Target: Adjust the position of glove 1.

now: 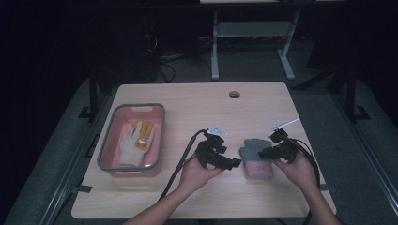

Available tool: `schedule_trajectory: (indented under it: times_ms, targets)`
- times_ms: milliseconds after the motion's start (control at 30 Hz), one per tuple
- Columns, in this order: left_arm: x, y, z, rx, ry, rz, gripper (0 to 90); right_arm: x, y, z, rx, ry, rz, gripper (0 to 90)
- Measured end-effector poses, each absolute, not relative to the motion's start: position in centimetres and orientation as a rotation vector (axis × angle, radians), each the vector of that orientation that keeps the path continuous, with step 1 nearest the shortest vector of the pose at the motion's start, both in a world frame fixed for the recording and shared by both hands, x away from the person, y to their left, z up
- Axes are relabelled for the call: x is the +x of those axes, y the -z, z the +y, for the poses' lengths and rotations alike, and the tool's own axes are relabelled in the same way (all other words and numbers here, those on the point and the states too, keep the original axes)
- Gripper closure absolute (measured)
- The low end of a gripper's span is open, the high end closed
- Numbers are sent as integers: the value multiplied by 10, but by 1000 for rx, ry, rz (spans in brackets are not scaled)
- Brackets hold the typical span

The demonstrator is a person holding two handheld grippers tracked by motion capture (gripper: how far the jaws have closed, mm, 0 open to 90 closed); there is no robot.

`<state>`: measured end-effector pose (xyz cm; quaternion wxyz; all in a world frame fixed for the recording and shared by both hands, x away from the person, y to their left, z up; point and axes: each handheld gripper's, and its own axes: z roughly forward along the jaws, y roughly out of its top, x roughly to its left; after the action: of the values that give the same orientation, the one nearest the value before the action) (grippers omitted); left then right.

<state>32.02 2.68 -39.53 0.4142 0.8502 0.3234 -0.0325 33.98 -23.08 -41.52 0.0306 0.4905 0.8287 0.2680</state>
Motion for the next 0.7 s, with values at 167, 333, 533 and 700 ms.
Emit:
schedule_trajectory:
  times_ms: [167,333,533,700]
  targets:
    - [320,401,20,2142,95,820,238,334,423,-233,1532,-817,2560,739]
    - [321,408,13,2138,142,836,271,332,430,-235,1541,-844,2549,710]
    - [325,417,2,2120,194,870,273,327,423,-245,1568,-909,2509,620]
    - [326,424,-8,2119,217,909,294,324,423,-257,1615,-950,2486,525]
